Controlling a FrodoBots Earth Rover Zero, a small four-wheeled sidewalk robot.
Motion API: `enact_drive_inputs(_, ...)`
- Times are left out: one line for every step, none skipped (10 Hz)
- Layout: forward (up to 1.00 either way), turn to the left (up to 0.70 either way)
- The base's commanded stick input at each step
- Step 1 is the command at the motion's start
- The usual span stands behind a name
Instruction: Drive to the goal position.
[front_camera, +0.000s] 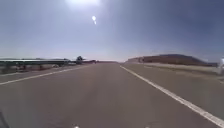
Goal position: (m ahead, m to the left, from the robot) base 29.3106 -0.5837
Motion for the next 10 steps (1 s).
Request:
enact_drive_inputs(1.0, 0.0)
enact_drive_inputs(1.0, 0.0)
enact_drive_inputs(1.0, 0.0)
enact_drive_inputs(1.0, 0.0)
enact_drive_inputs(1.0, 0.0)
enact_drive_inputs(1.0, 0.0)
enact_drive_inputs(1.0, 0.0)
enact_drive_inputs(1.0, 0.0)
enact_drive_inputs(1.0, 0.0)
enact_drive_inputs(1.0, 0.0)
